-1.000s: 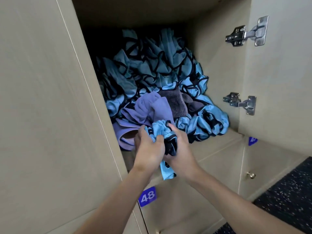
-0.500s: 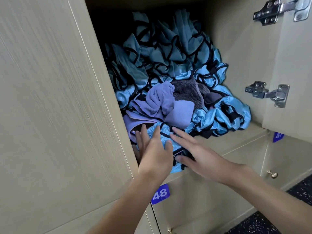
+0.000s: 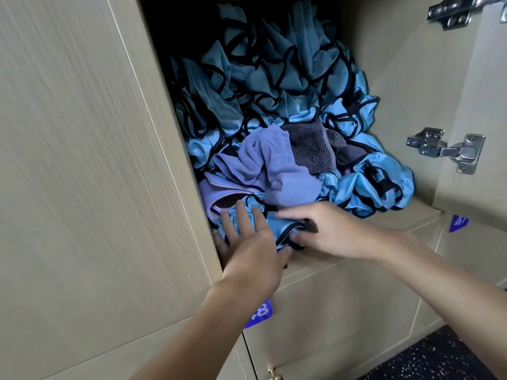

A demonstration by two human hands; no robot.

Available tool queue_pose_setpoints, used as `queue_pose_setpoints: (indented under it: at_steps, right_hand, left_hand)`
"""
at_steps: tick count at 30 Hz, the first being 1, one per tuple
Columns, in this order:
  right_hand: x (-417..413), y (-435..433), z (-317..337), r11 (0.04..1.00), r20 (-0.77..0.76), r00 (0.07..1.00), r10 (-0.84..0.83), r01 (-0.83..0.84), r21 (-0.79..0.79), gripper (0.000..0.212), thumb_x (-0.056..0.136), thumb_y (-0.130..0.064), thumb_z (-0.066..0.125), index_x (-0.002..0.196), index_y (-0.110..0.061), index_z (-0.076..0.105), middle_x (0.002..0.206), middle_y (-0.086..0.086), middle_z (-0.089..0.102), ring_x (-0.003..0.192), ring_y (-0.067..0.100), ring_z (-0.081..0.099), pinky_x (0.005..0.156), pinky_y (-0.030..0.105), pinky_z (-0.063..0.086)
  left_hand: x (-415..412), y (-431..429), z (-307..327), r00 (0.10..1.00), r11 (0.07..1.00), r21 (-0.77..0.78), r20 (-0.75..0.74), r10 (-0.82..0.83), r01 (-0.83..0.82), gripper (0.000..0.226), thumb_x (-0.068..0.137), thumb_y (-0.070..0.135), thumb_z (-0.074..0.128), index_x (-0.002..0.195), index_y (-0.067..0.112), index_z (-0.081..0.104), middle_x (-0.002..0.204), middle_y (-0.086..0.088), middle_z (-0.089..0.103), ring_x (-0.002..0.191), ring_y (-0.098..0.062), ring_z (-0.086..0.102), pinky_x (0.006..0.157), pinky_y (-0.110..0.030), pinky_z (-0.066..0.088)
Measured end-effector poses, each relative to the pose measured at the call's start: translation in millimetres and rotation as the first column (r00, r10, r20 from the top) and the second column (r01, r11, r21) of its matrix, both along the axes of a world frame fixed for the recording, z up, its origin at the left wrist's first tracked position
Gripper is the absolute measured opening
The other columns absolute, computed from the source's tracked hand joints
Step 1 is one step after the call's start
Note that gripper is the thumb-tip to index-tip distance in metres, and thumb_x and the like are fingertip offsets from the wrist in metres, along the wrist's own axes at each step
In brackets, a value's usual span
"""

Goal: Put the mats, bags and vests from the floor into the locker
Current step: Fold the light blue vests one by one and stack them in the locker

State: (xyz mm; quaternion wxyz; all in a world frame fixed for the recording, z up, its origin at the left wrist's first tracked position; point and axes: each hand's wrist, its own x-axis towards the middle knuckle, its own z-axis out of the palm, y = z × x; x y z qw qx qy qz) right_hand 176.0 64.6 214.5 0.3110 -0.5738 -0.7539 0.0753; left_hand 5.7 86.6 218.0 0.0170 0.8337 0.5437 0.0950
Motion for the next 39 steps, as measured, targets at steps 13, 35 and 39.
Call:
queue_pose_setpoints:
  at_steps: [13,35,39]
  right_hand:
    - [-11.0,41.4,13.2,0.987,0.414,0.898,-0.152,0.162,0.01,0.069,0.097,-0.059,0.014,0.153,-0.031,-0.014,0.161,-0.014,-0.02,0.149,0.009,-0.014,0.122,0.037,-0.002]
    - [4.4,14.4,31.2,0.989,0.146,0.98,-0.134,0.122,0.084,0.056,0.103,-0.041,0.037,0.154,-0.028,0.019,0.158,-0.012,0.022,0.143,0.007,0.013,0.117,0.04,0.022]
    - [5.7,-9.9,8.4,0.984,0.164,0.978,-0.13,0.108,0.142,0.049,0.098,-0.04,0.045,0.144,-0.022,0.043,0.144,-0.008,0.041,0.131,0.011,0.032,0.11,0.037,0.031]
  left_hand:
    - [3.8,2.0,-1.0,0.991,1.0,-0.002,-0.135,0.019,-0.02,0.091,0.099,0.058,0.037,0.154,0.008,-0.015,0.159,-0.016,-0.029,0.146,-0.044,-0.024,0.119,-0.058,0.001]
    - [-1.0,-10.0,-3.1,0.985,0.988,0.129,-0.164,-0.058,0.08,0.097,0.093,0.065,0.037,0.155,0.011,-0.014,0.159,-0.017,-0.028,0.146,-0.038,-0.029,0.118,-0.059,-0.011]
    - [-0.5,-0.1,-1.8,0.967,0.995,0.083,-0.252,-0.027,0.05,0.088,0.099,0.058,0.036,0.155,0.013,-0.016,0.16,-0.017,-0.027,0.148,-0.038,-0.022,0.118,-0.059,-0.004]
